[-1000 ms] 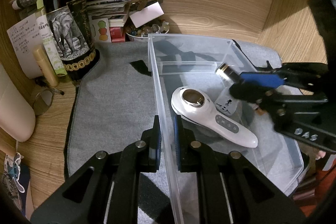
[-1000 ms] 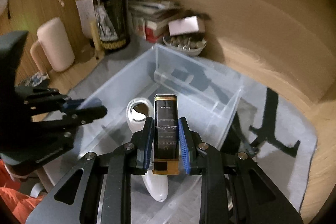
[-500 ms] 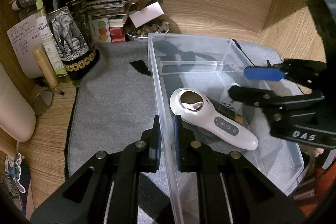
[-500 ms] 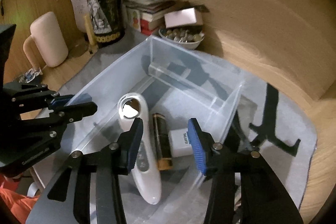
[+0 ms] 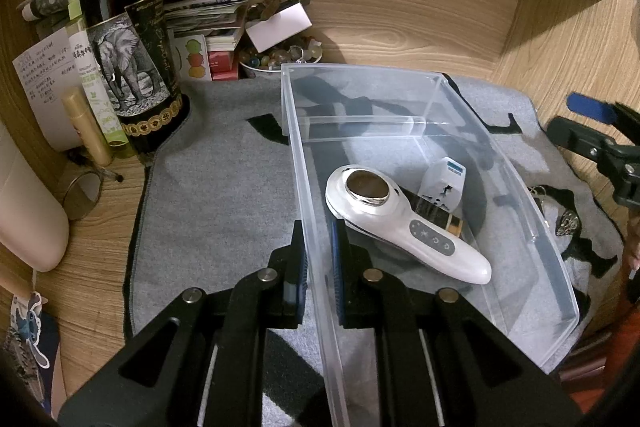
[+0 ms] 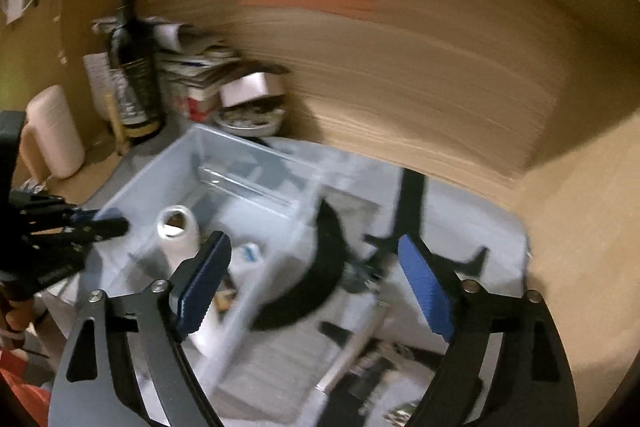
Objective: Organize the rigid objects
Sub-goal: 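Lower the perfume bottle into the box beside the device and release, then grasp the silver metal cylinder on its keyring with the right gripper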
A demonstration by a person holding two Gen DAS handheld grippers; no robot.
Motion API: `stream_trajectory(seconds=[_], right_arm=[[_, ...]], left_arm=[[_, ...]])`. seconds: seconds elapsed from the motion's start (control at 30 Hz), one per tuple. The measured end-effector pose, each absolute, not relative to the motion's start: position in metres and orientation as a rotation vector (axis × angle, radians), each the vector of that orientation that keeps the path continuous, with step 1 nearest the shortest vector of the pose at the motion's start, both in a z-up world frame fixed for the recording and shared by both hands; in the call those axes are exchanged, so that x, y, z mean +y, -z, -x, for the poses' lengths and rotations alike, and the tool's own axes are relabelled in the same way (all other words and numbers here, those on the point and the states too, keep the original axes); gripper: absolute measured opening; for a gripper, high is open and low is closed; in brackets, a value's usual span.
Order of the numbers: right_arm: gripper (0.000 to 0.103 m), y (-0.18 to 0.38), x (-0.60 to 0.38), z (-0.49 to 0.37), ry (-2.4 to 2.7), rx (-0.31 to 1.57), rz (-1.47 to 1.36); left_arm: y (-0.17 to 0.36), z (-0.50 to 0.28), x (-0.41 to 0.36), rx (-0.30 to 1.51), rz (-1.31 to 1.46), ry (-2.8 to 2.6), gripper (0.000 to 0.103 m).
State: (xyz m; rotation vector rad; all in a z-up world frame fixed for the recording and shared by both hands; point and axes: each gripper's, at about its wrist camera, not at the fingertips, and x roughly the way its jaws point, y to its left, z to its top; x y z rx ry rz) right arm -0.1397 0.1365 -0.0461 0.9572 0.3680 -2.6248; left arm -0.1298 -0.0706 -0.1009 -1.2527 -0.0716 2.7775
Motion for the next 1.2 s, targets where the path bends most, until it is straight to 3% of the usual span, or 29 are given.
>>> stream_trajectory(seconds=[0.37,0.63,0.7,0.87,0.97,1.2], right_arm=[[0.082,0.099,0.179,0.131,2.620,0.237,-1.222],[0.038,0.125,0.178,0.148,2.546,0.166,-1.319],[0.032,0.130,0.177,0.157,2.536,0.153,-1.340],[0.025,0.144,0.175,0.173,2.530,0.176,-1.378],[0.015,0.141,0.176,0.173,2.534,0.161,-1.348],[0.014,0.121,0.181,0.165,2.572,0.117,-1.261]], left_arm=[[0.101,0.129,-0.071,-0.070,1.251,-2.778,0.011],[0.102,0.130,-0.070,-0.063,1.252,-2.776,0.011],[0.102,0.130,-0.070,-0.064,1.254,-2.775,0.011],[0.104,0.130,-0.070,-0.067,1.267,-2.768,0.011],[0.105,0.130,-0.070,-0.066,1.272,-2.765,0.011],[0.106,0.130,-0.070,-0.056,1.273,-2.766,0.011]])
